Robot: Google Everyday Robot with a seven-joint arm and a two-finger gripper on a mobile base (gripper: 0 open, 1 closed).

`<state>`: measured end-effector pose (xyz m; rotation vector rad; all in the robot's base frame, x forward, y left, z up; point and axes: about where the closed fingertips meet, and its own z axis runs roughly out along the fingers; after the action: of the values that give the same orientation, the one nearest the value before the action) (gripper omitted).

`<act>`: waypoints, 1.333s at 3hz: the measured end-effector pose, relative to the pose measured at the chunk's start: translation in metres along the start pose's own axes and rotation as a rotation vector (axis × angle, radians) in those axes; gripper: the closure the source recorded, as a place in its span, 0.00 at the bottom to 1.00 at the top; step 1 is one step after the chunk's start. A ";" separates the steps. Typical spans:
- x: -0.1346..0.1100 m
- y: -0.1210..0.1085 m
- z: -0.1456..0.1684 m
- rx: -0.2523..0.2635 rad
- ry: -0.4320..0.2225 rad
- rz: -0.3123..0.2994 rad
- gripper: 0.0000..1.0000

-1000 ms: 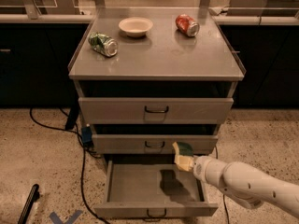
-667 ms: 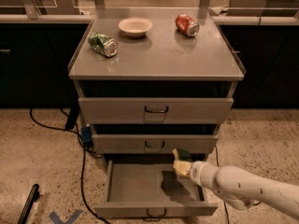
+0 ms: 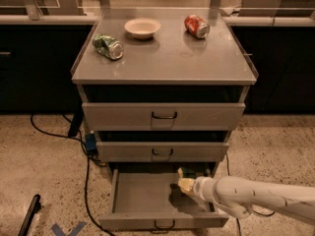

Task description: Place sponge into bottom drawer

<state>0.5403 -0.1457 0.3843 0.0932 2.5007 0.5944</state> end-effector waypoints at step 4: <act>0.026 -0.037 0.048 -0.164 0.065 -0.020 1.00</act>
Offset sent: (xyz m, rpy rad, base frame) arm -0.0107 0.0024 0.0038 -0.0004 -0.0320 0.0772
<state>0.5472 -0.1555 0.3191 -0.0135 2.5011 0.8028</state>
